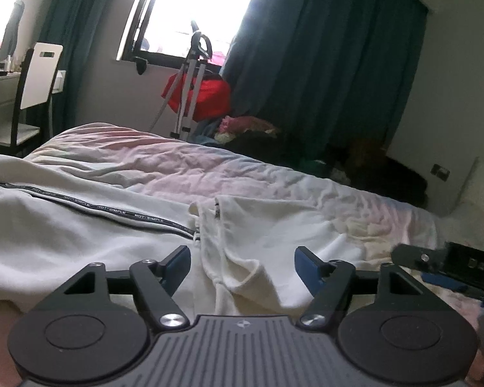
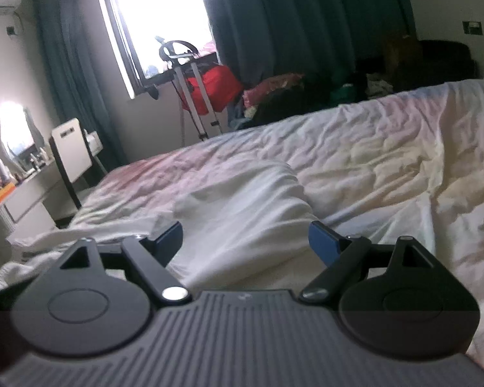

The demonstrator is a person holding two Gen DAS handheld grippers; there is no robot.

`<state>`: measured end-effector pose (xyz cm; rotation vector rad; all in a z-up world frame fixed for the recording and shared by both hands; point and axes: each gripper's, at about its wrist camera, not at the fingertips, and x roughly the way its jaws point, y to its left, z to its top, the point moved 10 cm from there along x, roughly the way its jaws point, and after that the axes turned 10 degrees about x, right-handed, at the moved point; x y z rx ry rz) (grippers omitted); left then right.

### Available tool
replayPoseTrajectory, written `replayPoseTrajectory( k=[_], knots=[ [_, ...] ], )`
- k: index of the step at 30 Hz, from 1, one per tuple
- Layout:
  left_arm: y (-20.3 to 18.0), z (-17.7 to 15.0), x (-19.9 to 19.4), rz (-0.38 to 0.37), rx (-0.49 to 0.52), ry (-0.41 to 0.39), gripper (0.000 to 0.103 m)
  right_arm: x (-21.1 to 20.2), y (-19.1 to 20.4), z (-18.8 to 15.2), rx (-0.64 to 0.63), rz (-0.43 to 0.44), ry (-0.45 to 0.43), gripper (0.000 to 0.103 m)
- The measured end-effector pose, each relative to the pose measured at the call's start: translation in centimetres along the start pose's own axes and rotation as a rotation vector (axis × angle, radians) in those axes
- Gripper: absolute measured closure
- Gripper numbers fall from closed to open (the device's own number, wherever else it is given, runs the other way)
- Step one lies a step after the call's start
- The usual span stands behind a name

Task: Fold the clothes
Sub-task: 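Grasp the leg ends of the folded sweatpants with the left gripper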

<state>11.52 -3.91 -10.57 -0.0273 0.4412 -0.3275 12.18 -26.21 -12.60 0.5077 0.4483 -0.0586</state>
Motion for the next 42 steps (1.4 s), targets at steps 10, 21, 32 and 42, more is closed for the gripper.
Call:
replayPoseTrajectory(
  k=[10, 21, 32, 42],
  knots=[
    [-2.3, -1.8, 5.7, -0.032, 0.140, 0.056, 0.054, 4.1, -0.4, -0.5, 0.006, 0.007, 0.038, 0.017],
    [3.6, 0.7, 9.0, 0.000, -0.064, 0.089, 0.020, 7.1, -0.8, -1.1, 0.028, -0.005, 0.064, 0.017],
    [3.1, -2.1, 16.1, -0.175, -0.062, 0.398, 0.055, 8.0, -0.1, -0.6, -0.009, 0.039, 0.040, 0.017],
    [6.5, 0.6, 11.4, -0.098, -0.118, 0.295, 0.093, 7.3, 0.2, 0.0, -0.003, 0.074, 0.007, 0.017]
  ],
)
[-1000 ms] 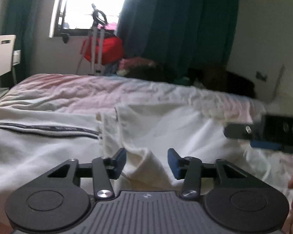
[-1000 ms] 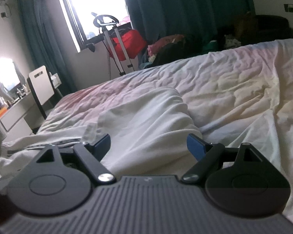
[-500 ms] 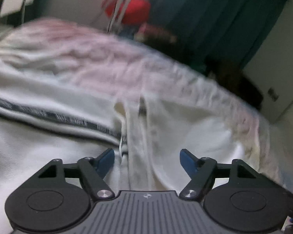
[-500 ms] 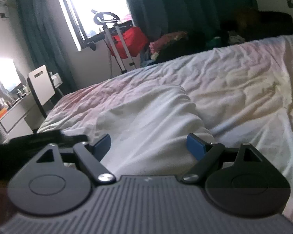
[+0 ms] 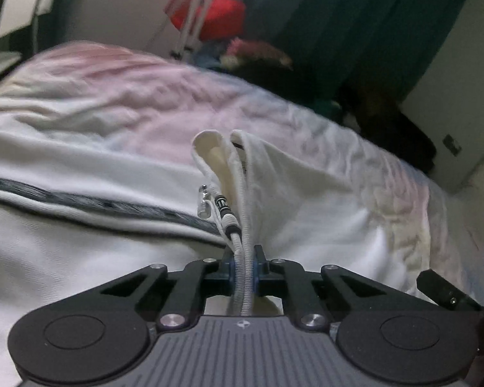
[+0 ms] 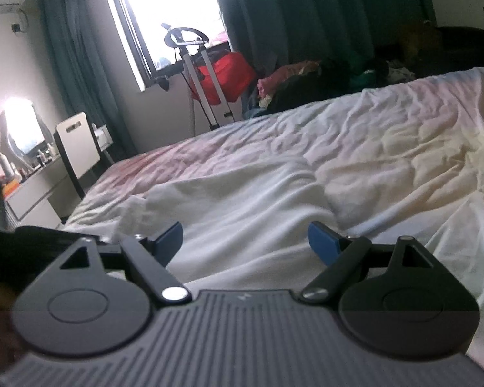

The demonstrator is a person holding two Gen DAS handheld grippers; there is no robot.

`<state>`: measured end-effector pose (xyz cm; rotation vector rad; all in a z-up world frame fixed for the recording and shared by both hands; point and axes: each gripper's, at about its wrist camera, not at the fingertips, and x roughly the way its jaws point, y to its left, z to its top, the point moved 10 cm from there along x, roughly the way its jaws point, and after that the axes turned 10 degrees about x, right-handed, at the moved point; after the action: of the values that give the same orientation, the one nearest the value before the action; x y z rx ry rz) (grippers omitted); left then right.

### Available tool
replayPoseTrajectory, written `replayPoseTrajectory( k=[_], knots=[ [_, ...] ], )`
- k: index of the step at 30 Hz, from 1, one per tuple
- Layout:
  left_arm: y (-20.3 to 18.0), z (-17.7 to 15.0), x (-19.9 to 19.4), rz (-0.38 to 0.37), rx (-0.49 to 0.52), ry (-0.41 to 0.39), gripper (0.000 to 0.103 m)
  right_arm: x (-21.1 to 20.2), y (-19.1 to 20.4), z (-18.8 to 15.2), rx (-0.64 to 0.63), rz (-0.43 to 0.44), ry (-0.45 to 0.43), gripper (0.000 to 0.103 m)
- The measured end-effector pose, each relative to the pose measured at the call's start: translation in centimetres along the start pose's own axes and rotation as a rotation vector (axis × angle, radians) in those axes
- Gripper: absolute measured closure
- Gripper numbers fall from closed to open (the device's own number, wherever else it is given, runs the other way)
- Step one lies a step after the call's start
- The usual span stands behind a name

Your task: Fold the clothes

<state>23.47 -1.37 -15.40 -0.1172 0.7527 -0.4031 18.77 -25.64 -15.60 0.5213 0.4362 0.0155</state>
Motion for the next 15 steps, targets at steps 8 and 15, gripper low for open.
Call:
replayPoseTrajectory(
  k=[8, 15],
  knots=[
    [4.4, -2.3, -1.8, 0.085, 0.005, 0.028, 0.089, 0.4, 1.1, -1.0, -0.071, 0.017, 0.021, 0.017],
    [3.5, -3.3, -2.2, 0.200, 0.104, 0.001, 0.074, 2.9, 0.2, -4.2, -0.081, -0.011, 0.143, 0.017]
  ],
)
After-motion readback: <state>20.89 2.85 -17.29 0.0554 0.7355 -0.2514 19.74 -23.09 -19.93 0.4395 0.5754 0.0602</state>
